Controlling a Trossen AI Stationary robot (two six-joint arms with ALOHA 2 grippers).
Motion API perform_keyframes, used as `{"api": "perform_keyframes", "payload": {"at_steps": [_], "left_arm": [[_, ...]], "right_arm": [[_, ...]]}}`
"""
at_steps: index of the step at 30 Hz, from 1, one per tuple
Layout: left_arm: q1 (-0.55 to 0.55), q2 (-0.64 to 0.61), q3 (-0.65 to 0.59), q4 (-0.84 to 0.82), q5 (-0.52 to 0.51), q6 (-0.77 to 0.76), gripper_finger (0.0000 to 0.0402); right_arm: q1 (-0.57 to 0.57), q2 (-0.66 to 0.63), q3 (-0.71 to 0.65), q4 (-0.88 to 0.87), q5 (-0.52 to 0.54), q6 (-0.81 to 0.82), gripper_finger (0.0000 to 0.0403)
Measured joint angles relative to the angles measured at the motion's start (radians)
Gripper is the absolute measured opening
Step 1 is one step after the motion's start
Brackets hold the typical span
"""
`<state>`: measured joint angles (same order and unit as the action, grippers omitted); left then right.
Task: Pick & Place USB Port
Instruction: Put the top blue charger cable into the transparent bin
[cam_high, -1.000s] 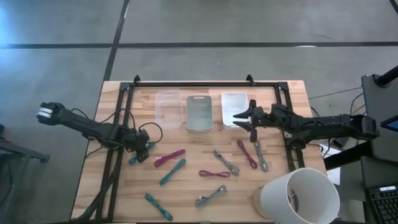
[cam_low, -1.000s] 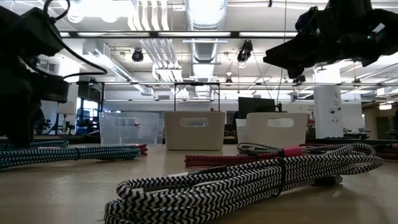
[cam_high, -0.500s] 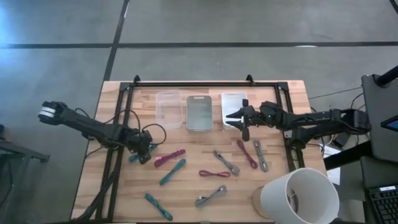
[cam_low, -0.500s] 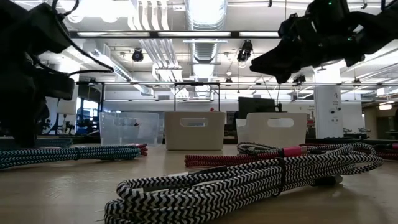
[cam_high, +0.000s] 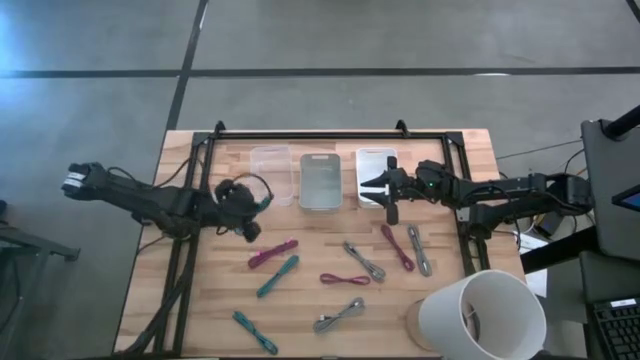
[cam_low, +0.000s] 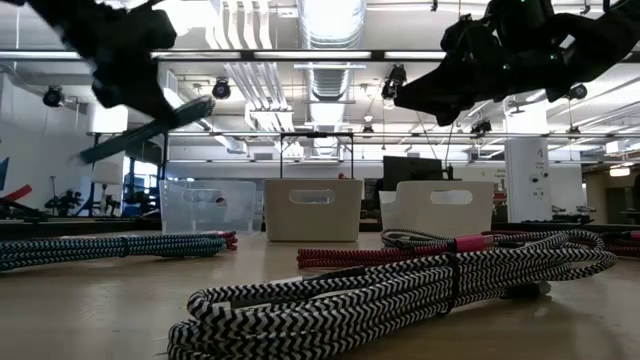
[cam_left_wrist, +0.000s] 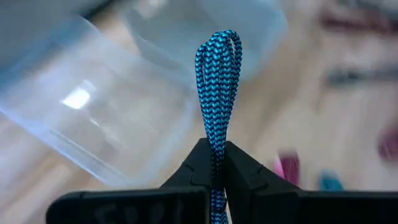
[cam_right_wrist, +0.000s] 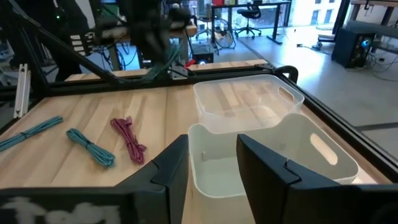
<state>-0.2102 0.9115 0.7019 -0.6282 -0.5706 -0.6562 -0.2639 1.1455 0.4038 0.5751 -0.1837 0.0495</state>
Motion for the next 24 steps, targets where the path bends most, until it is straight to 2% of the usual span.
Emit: {"api": "perform_keyframes", "payload": {"at_steps": [3,6,12,18,24], "left_arm": [[0.02,0.02,0.032,0.069,-0.104,0.009,0.0017],[0.064,0.05,0.039,0.189,-0.132,0.045,0.0018],[0.223,0.15,0.039,0.334,-0.01,0.112,0.0018],[0.416,0.27,0.074,0.351,0.004,0.183,0.0019],[0.563,0.4,0.07,0.35,0.121,0.153,0.002]], "right_arm": [[0.0,0.001,0.0,-0.002,0.0,0.0,0.0134],[0.0,0.001,0.0,-0.002,0.0,0.002,0.0131],[0.0,0.001,0.0,-0.002,0.0,0.003,0.0123],[0.0,0.001,-0.001,-0.002,0.0,0.003,0.0125],[0.0,0.001,-0.001,-0.016,0.0,0.003,0.0119]]}}
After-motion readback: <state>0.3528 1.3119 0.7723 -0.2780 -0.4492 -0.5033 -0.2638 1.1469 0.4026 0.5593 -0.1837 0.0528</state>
